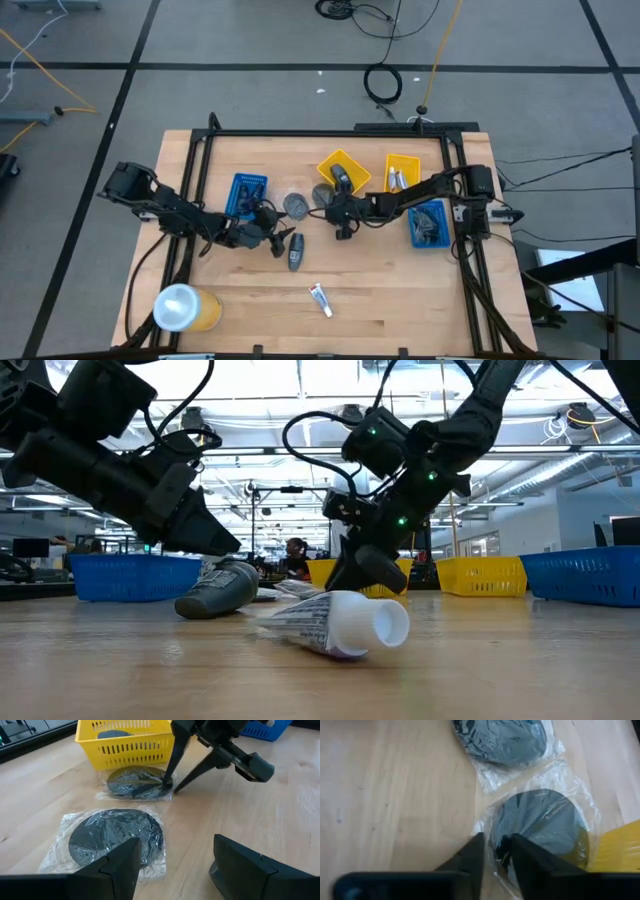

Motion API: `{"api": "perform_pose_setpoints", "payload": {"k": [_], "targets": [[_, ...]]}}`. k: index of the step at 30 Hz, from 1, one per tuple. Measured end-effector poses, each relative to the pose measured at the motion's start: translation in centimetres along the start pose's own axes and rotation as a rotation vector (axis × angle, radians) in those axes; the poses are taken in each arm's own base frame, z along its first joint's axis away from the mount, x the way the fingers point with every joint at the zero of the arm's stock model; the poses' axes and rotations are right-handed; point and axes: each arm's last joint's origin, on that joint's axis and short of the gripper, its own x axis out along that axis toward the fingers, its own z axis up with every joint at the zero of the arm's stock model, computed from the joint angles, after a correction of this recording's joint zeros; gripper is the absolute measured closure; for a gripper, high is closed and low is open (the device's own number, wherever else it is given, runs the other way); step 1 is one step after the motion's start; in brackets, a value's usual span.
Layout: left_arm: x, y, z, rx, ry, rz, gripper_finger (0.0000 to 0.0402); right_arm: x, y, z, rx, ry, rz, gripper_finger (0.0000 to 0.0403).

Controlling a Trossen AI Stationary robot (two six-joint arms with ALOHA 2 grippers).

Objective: Pick & Place Travel size toiletries
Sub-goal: Put the right black hairbrush into the right blue bin

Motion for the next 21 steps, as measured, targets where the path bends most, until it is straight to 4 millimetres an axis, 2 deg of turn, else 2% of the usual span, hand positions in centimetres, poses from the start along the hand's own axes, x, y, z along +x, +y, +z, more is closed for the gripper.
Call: {"api": "perform_pose_setpoints", "payload": {"k": [4, 7, 10, 16, 21], "targets": [[0.0, 0.0, 0.0, 0.0, 0.0, 0.0, 0.0158, -0.1, 0.2, -0.2, -0.033, 0.004, 0.003, 0.0392], [0.0, 0.0, 0.0, 0.0, 0.0, 0.0, 0.0158, -0.7, 1.1, 0.2, -0.056, -0.001, 0.02, 0.039], [0.0, 0.0, 0.0, 0.0, 0.0, 0.0, 0.0158, -2.2, 2.0, 1.3, -0.08, -0.049, 0.044, 0.0397], [0.0, 0.0, 0.0, -0.002, -0.001, 0.0, 0.0158, -8.1, 3.5, 4.0, -0.104, -0.114, 0.078, 0.0401], [0.0, 0.0, 0.0, -0.011, -0.001, 0.0, 0.0158, -14.6, 4.9, 4.3, -0.09, -0.083, 0.085, 0.0402]]}}
